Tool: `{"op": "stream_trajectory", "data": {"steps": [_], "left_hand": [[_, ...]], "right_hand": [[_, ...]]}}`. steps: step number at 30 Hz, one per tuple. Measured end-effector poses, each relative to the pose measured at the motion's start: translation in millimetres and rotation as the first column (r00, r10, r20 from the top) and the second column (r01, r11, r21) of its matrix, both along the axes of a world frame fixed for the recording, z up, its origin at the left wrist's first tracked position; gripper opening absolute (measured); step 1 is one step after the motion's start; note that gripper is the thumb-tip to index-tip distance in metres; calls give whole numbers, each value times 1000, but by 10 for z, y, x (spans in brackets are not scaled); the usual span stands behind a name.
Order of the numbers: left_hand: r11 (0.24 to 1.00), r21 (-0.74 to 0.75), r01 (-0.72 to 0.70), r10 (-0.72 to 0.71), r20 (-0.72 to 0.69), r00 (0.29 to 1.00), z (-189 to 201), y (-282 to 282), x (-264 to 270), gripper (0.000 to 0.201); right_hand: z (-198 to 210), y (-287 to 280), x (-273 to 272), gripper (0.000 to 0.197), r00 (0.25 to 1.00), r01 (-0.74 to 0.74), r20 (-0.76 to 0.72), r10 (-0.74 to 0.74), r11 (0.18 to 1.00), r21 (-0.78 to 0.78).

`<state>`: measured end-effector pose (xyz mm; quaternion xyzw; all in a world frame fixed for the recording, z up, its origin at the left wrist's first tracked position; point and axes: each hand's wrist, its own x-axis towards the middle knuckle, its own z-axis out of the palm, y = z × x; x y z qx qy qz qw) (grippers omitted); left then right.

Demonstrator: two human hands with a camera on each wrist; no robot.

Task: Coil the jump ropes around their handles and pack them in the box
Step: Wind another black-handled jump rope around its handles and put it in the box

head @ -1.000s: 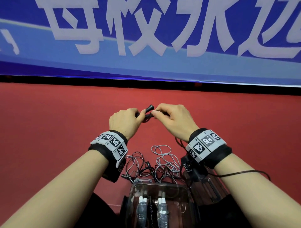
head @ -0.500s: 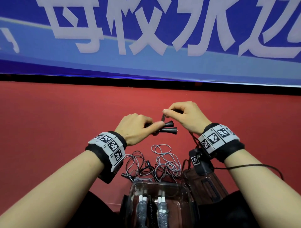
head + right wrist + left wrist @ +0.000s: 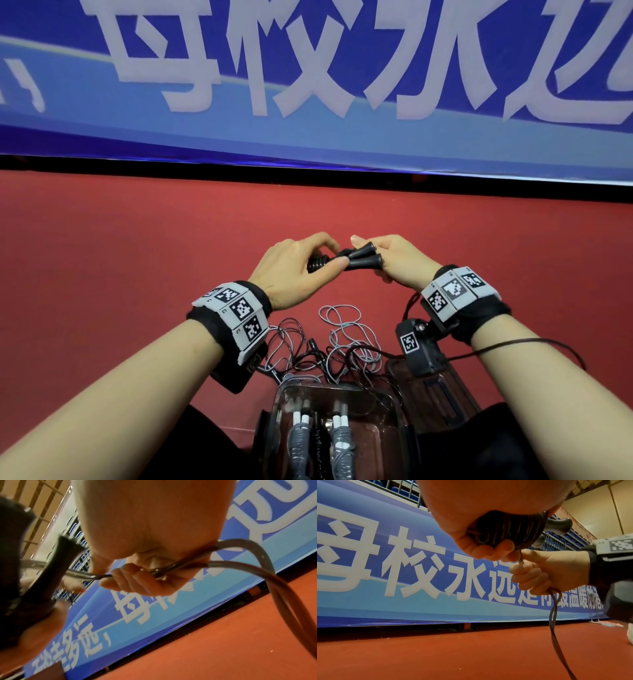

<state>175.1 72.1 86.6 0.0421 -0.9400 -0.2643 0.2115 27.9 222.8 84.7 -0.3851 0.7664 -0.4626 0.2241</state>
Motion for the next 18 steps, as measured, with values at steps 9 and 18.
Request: {"op": "stream_trajectory", "data": {"steps": [9, 18], "left_hand": [[995, 84, -51, 55, -42, 998, -25, -19, -60, 50], [899, 348, -267, 262, 62, 963, -28, -267, -118, 34]], "right_hand": [[-184, -198, 209, 53, 989, -2, -148, 19, 994, 112], [-83, -135, 231, 22, 863, -3, -502, 62, 993, 118]]}}
